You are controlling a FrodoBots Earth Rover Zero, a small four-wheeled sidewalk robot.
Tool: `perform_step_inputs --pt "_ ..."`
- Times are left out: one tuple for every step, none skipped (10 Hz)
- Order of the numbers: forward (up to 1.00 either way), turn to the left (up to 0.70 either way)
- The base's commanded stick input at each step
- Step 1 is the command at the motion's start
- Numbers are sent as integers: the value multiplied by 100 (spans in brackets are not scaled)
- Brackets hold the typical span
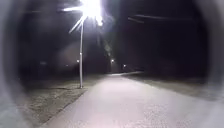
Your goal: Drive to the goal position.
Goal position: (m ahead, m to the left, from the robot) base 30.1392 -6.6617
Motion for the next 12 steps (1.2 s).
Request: perform_step_inputs --pt "0 0" --pt "0 0" --pt "0 0" --pt "0 0" --pt "5 0" --pt "25 0" --pt "45 0" --pt "45 0" --pt "45 0" --pt "45 0" --pt "45 0" --pt "45 0"
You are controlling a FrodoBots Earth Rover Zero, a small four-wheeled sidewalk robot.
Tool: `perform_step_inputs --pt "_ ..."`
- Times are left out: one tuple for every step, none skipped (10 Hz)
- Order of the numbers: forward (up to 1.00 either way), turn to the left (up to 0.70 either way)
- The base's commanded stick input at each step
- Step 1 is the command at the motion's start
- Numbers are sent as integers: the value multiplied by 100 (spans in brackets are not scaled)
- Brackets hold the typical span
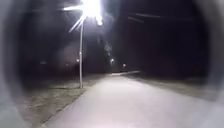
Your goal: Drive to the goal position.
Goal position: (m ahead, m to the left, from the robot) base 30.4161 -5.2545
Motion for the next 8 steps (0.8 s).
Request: perform_step_inputs --pt "45 0" --pt "45 0" --pt "52 0" --pt "70 0" --pt "70 0" --pt "70 0" --pt "70 0" --pt "70 0"
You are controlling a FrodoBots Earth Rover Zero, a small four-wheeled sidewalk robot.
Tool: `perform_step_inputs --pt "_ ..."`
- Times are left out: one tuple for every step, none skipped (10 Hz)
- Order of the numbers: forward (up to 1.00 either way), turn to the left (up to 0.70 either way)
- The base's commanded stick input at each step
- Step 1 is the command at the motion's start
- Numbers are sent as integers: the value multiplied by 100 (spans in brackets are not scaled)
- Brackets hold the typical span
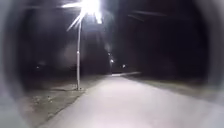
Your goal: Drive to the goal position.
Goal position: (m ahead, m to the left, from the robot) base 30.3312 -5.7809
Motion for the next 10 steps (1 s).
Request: perform_step_inputs --pt "70 0" --pt "70 0" --pt "70 0" --pt "70 0" --pt "70 0" --pt "70 0" --pt "70 0" --pt "70 0" --pt "70 0" --pt "70 0"
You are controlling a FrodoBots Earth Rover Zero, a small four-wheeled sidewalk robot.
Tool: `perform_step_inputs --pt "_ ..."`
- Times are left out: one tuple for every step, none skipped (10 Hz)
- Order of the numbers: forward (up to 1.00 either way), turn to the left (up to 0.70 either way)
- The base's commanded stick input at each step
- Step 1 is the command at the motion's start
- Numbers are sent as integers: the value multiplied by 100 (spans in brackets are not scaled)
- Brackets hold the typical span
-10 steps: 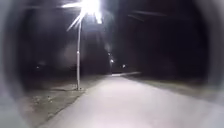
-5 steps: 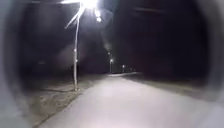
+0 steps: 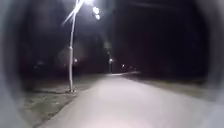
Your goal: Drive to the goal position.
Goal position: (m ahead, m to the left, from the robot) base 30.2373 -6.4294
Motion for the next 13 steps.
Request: perform_step_inputs --pt "70 0" --pt "70 0" --pt "70 0" --pt "70 0" --pt "70 0" --pt "70 0" --pt "70 0" --pt "70 0" --pt "70 0" --pt "70 0" --pt "70 0" --pt "70 0" --pt "70 0"
